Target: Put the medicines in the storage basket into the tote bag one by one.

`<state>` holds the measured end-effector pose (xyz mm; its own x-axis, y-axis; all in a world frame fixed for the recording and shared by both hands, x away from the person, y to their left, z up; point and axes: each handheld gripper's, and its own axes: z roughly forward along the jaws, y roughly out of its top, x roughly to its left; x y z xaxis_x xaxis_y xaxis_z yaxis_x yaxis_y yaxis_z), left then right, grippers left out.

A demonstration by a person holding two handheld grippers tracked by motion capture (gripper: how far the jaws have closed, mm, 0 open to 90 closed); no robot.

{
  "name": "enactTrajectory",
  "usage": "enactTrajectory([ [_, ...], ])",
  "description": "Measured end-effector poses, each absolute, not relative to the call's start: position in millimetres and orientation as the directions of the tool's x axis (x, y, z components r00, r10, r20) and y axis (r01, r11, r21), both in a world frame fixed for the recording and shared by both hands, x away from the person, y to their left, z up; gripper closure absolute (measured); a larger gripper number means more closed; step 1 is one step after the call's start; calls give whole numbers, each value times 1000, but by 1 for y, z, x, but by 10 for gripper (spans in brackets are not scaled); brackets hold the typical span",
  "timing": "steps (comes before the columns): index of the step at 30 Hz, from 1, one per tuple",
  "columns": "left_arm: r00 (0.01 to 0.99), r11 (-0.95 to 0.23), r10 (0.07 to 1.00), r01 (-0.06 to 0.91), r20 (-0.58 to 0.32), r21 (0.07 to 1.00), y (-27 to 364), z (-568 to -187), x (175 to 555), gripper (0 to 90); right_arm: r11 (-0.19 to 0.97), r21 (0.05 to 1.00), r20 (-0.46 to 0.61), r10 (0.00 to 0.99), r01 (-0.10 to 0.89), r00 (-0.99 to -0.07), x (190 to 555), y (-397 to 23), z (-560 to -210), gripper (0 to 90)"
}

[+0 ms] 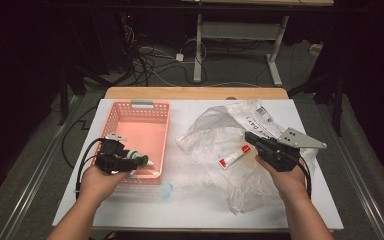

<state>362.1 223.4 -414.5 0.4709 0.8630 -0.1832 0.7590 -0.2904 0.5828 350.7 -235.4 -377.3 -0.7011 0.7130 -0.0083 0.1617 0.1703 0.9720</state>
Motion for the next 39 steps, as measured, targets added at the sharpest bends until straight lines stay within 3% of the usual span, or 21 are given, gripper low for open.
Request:
enactTrajectory([
  [5, 462, -280, 866, 763, -189, 582, 223, -412, 366, 351, 171, 972, -9, 713, 162, -701, 351, -236, -377, 900],
  [24, 570, -284, 806, 605, -156, 744, 186, -382, 338, 351, 167, 972, -5, 715, 164, -699, 350, -236, -377, 900],
  [39, 671, -339, 727, 538, -148, 772, 140, -381, 319, 350, 163, 974, -6, 713, 157, -701, 350, -235, -375, 900],
])
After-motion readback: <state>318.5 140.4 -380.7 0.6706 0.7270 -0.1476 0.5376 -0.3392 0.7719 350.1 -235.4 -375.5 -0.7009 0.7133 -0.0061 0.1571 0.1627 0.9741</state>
